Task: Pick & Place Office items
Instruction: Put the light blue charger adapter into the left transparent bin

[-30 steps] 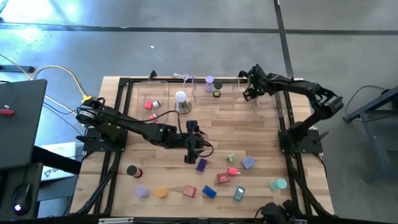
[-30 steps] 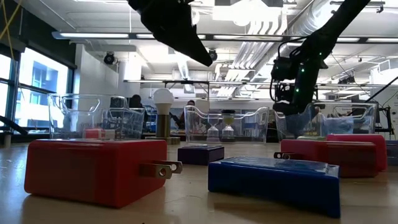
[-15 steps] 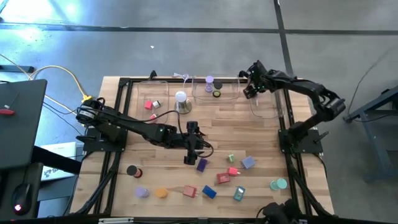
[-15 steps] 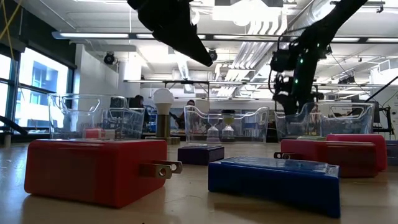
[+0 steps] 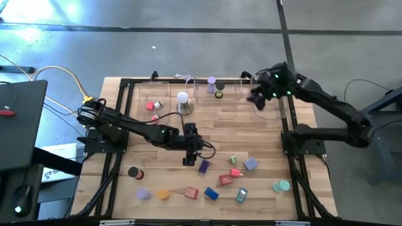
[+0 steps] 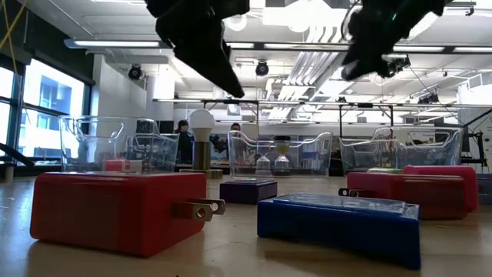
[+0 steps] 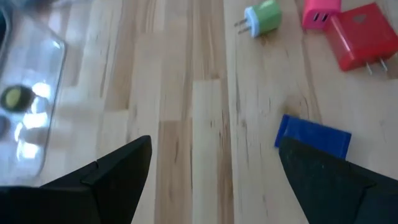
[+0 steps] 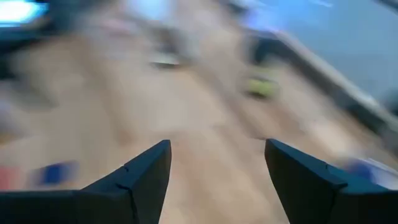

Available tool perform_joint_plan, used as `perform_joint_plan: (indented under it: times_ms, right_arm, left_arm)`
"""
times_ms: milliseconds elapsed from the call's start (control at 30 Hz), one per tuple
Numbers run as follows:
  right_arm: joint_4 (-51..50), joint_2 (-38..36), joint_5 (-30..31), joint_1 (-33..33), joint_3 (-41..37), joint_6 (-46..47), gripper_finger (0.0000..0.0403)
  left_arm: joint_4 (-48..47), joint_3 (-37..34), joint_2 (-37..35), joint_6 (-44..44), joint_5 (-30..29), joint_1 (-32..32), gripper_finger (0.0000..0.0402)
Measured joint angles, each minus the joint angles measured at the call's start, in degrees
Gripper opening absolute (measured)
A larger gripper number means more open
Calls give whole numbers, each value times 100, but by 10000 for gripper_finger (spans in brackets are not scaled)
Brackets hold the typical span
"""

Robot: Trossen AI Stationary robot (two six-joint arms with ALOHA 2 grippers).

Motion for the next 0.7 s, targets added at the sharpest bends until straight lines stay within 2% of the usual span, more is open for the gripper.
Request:
perform_joint_plan:
  times_ms: [100,333,467,600,700]
  right_arm:
    - [-1,-423,-628,298,-2,-40,248]
    - [122,-952,-1044,889,-9,45,248]
    - [150,-956,-656,1119,-9,134,248]
    - [131,-873,553,1327,-9,319,248]
    - [130,-733,916,1450,-11,185,248]
  left_arm:
    - [-79,0,0,-131,-1,-14,344]
    - [-113,0,0,-174,0,-92,344]
    - [-138,0,0,-178,-2,-89,344]
    - [-146,0,0,-187,-2,-83,344]
    - [-146,0,0,-187,-2,-83,344]
